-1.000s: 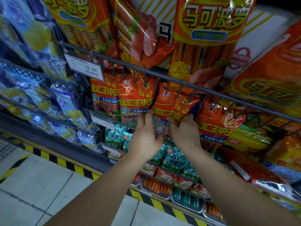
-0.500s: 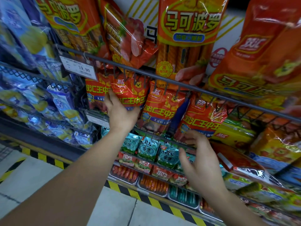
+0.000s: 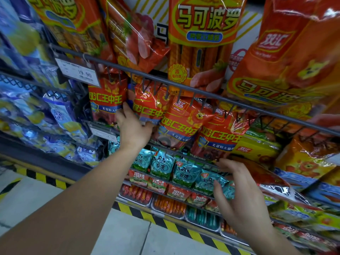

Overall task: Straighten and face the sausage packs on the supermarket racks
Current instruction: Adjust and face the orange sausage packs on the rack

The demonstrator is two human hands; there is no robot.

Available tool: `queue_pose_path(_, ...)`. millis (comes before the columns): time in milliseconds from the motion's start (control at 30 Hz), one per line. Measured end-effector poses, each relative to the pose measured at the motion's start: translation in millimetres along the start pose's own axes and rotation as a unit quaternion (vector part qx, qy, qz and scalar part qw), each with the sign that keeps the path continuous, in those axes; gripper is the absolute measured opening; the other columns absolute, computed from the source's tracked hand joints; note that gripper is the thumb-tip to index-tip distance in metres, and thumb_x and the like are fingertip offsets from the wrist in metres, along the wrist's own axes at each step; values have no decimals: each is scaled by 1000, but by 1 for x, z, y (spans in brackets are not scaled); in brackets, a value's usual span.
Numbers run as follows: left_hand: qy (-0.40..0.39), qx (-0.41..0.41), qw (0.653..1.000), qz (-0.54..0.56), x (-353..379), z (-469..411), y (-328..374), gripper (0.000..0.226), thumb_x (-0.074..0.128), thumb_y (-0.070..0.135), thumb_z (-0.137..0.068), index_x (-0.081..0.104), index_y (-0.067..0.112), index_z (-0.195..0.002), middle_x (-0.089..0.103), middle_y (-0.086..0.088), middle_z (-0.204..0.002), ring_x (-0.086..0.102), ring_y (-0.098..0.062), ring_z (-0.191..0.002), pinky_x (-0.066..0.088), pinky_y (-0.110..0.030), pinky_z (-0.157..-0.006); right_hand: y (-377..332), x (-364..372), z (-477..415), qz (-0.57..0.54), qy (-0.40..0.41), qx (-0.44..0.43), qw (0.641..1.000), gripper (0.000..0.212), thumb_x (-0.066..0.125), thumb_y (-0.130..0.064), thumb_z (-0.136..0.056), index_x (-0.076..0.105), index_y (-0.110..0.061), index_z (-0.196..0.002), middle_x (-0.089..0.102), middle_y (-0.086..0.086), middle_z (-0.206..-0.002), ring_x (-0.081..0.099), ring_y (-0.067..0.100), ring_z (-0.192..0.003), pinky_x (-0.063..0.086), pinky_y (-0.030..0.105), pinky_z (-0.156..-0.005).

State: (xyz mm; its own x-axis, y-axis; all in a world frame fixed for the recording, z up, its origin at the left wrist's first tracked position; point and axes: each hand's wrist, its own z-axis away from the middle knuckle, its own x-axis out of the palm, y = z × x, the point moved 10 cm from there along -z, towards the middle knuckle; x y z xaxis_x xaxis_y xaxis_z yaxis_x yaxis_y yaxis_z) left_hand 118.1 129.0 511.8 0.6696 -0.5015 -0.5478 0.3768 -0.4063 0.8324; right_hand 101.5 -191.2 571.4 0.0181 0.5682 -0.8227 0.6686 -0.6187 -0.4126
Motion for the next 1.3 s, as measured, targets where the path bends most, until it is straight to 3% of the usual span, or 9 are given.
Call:
queue_pose_path(167, 56, 66, 995, -48, -5, 35, 17, 82, 69, 18, -84, 23, 0, -149, 30, -17, -138, 35, -38, -127, 44, -40, -91, -14, -28, 23, 23, 56, -102, 993, 36, 56, -23, -90, 54, -14, -124, 61, 0, -118, 56, 15, -116, 46, 25, -98)
queue_pose_path(300, 51, 104, 992, -46, 7, 55, 34, 75, 68, 19, -81, 29, 2, -143, 31, -15, -134, 38, -40, -123, 49, -55, -86, -2, -60, 38, 67, 116, -112, 985, 35, 65, -16, -84, 58, -11, -118, 65, 7, -112, 60, 21, -110, 41, 22, -101)
queue_pose_path(433, 14, 142, 987, -75, 26, 70, 55, 82, 69, 22, -80, 26, 6, -148, 28, -17, -143, 32, -41, -131, 51, -56, -86, 28, -81, 55, 140, 150, -44, 978, 41, 69, -20, -80, 58, -10, -118, 62, 12, -116, 58, 32, -107, 46, 37, -91)
queue_pose_path(567, -25, 100, 987, -127, 37, 63, 53, 100, 68, 52, -82, 8, 21, -155, 9, -14, -158, 24, -45, -140, 48, -58, -94, 65, -76, 61, 197, 95, 43, 975, 59, 78, -24, -81, 51, -8, -130, 52, 11, -129, 51, 35, -117, 55, 47, -81)
queue_pose_path(667, -26, 96, 980, -174, 41, 63, 58, 108, 70, 59, -77, 7, 16, -154, 10, -19, -156, 26, -47, -138, 51, -56, -90, 84, -66, 55, 219, 51, 78, 971, 65, 82, -25, -74, 53, -10, -130, 57, 11, -123, 49, 32, -117, 58, 43, -69)
queue_pose_path(767, -26, 75, 985, -156, 53, 69, 60, 113, 76, 55, -75, 10, 6, -152, 20, -23, -147, 29, -49, -133, 51, -52, -87, 90, -68, 43, 218, 57, 82, 971, 54, 80, -22, -77, 58, -12, -125, 64, 10, -111, 55, 31, -107, 55, 36, -55)
queue_pose_path(900, -29, 42, 986, -157, 69, 68, 58, 126, 78, 60, -69, -1, 9, -153, 16, -23, -152, 24, -52, -137, 47, -56, -95, 87, -75, 25, 213, 74, 50, 973, 41, 73, -21, -82, 64, -9, -120, 69, 11, -103, 61, 36, -98, 55, 39, -61)
queue_pose_path(1200, 15, 30, 989, -144, 62, 58, 59, 114, 78, 59, -70, 15, 4, -147, 28, -26, -144, 36, -51, -128, 50, -54, -86, 82, -111, -13, 185, 143, 19, 972, 31, 55, -27, -97, 64, -7, -119, 65, 9, -100, 54, 32, -97, 49, 38, -63)
queue_pose_path(1300, 19, 33, 990, -137, 62, 57, 58, 114, 79, 59, -69, 16, 4, -147, 29, -26, -143, 37, -51, -127, 51, -55, -84, 79, -116, -21, 184, 137, 25, 973, 27, 58, -27, -99, 62, -8, -118, 64, 9, -101, 53, 29, -97, 45, 34, -55)
